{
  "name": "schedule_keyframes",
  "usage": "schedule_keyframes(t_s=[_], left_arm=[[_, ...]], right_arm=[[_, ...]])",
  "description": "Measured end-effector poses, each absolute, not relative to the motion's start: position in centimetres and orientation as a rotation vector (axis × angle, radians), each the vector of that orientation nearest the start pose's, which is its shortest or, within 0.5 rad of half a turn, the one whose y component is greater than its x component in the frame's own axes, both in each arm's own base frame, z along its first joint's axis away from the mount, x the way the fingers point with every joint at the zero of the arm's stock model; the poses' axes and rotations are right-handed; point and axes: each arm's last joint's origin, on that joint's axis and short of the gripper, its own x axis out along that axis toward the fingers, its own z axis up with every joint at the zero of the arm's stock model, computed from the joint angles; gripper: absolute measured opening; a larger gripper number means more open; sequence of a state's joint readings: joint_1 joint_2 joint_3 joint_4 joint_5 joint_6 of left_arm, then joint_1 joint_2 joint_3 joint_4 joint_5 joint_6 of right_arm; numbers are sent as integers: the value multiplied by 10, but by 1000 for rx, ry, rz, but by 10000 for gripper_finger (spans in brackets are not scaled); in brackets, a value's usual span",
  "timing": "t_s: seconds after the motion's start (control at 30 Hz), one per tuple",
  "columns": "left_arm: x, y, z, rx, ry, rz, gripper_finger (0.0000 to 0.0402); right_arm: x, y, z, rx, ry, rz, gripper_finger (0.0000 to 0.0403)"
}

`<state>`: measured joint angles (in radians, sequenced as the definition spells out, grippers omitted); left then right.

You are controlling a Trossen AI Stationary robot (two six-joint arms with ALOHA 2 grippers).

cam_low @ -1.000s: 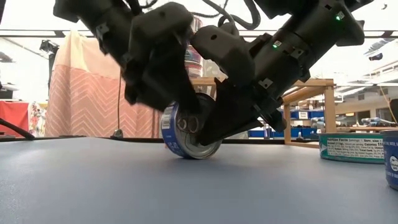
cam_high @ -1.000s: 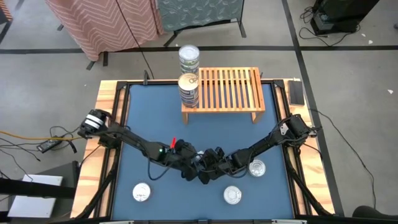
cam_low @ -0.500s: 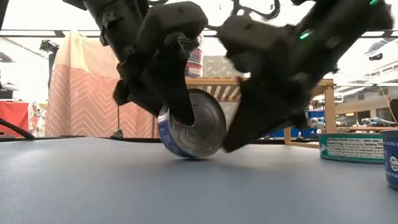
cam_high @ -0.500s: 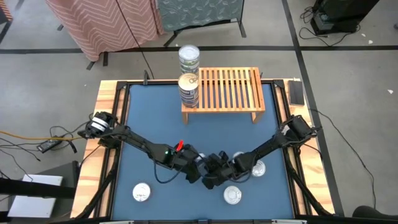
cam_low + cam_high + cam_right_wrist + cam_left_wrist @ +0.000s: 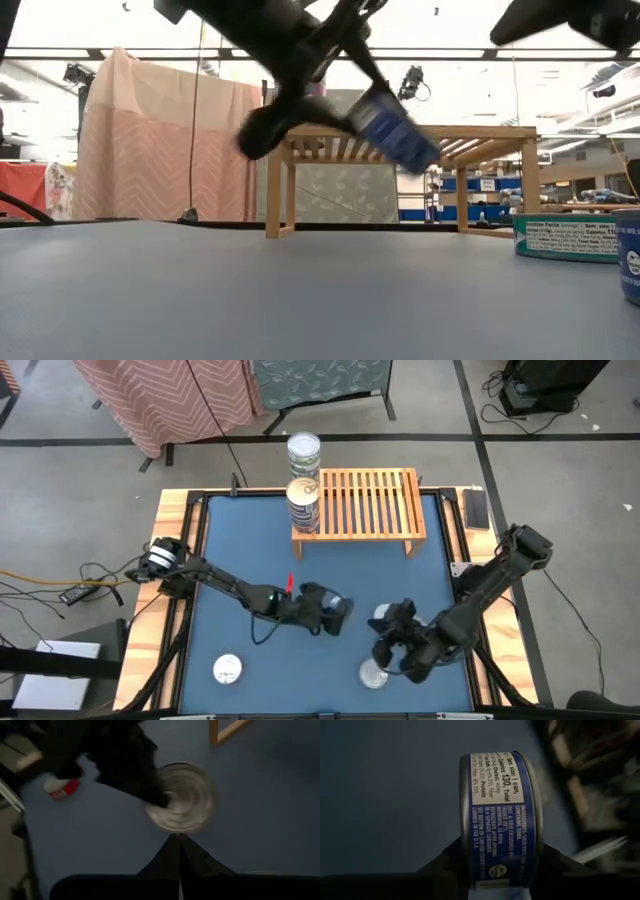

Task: Stack canned seafood by type on shelf
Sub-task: Put the dark blue tuna can on the shelf

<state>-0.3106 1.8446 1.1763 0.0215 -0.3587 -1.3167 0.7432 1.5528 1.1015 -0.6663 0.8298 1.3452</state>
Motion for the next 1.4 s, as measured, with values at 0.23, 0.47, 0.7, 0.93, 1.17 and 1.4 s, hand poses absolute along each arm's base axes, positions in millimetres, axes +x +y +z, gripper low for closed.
schedule_keyframes(t_s=[0.23,0.47,0.7,0.93,1.17,1.4], left_arm=[[399,-76,224,-1246,-88,575,142],[404,-52,250,-1274,-441,602,142],[411,-32,233,-1455,-657,700,142],[419,-23,218,-1565,-794,666,142],[419,-18,218,-1585,-853,682,142],[420,-9,218,-1662,-881,642,217]], right_arm=[[221,187,250,480,524,-529,0],[217,193,248,474,524,-513,0],[217,193,249,461,492,-524,0],[217,193,249,461,491,-524,0],[217,193,249,462,491,-524,2],[217,193,250,476,484,-520,13]])
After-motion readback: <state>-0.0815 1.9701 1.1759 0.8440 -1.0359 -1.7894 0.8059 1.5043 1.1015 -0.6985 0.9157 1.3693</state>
